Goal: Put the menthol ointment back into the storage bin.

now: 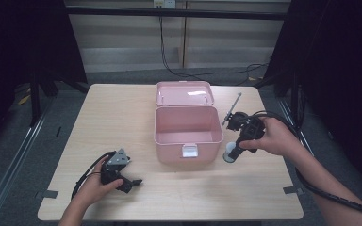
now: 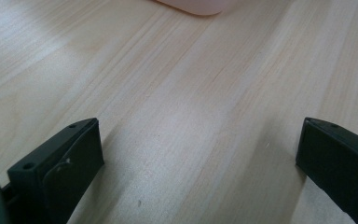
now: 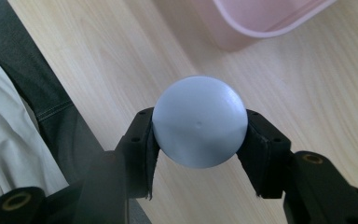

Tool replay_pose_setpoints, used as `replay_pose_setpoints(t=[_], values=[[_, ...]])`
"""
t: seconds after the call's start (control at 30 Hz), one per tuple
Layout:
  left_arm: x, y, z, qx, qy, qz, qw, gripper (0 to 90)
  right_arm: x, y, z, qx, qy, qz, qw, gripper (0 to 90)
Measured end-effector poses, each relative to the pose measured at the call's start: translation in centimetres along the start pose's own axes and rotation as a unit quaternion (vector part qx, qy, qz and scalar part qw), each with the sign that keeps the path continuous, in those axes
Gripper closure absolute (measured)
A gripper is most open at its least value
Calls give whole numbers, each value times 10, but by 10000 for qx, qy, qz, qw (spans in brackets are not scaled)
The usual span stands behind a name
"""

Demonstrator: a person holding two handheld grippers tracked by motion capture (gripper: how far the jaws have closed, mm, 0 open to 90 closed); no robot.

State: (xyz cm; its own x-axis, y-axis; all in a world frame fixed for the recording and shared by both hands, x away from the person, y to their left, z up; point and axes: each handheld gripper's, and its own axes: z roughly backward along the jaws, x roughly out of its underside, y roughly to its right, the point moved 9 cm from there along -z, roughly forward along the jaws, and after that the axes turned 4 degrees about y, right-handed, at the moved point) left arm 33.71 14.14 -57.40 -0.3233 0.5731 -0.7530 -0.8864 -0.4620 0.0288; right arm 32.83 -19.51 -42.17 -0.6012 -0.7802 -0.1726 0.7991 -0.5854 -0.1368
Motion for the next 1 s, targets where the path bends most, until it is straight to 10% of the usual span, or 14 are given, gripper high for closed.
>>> replay_pose_setpoints(t=[0.63,1.0], values=[[0,0,0,11,-14,-2,10000,0,-26,17,29,117,53,-479,9988,503],[0,0,0,11,-17,-6,10000,0,-56,20,31,96,197,-1314,9911,503]])
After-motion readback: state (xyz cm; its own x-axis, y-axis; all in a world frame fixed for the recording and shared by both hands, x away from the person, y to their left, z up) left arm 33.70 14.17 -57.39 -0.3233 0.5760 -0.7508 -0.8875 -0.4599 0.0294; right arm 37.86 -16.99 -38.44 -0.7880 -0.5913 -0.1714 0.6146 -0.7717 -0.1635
